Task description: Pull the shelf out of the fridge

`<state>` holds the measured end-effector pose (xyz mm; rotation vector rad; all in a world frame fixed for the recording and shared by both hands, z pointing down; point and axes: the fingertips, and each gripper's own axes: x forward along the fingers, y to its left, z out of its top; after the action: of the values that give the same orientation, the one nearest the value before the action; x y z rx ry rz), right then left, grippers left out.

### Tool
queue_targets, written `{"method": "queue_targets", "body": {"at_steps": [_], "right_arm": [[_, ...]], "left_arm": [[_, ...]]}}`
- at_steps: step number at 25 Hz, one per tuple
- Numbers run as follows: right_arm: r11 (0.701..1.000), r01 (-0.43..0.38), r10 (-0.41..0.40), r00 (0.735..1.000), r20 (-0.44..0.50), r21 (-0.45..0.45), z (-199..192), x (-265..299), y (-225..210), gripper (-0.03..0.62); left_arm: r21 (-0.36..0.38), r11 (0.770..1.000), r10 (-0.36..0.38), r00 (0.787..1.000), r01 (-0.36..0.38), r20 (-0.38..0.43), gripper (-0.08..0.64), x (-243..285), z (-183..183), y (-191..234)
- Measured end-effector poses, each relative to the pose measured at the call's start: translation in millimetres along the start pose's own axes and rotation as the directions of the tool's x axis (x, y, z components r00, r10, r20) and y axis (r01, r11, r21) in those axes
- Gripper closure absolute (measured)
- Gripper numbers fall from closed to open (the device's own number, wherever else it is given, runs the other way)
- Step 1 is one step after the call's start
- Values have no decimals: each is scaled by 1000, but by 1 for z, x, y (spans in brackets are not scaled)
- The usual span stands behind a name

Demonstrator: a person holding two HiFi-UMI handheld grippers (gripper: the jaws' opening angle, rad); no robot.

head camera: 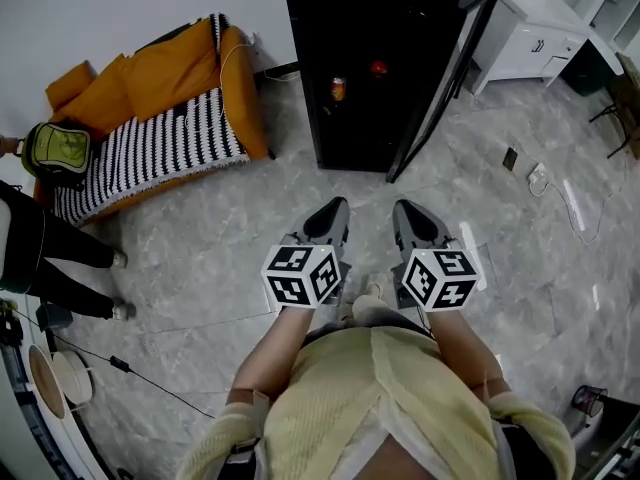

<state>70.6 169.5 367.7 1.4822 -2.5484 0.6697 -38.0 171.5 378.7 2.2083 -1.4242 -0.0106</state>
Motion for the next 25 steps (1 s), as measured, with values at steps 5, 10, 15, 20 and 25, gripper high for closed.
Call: {"method": "queue_targets", "body": {"at_steps": [5, 10, 15, 20, 25], "right_arm": [[1000, -24, 24, 1000, -2, -13, 17, 26, -18, 561], [999, -33, 32, 999, -16, -15, 30, 48, -44, 561], [999, -39, 39, 999, -23, -25, 41, 67, -63, 561], [998, -66, 65, 997, -31, -25, 47, 83, -80, 561], [996, -78, 76, 996, -39, -37, 51, 94, -95, 561]], "left_arm": [[18, 1000, 12, 1000, -13, 24, 525, 31, 15, 3], [22, 1000, 19, 1000, -20, 16, 525, 65, 21, 1], [26, 999, 33, 999, -33, 15, 524, 92, 29, 1], [31, 998, 48, 999, -49, 20, 524, 118, 35, 2], [27, 997, 66, 997, -67, 35, 523, 135, 39, 1]]}}
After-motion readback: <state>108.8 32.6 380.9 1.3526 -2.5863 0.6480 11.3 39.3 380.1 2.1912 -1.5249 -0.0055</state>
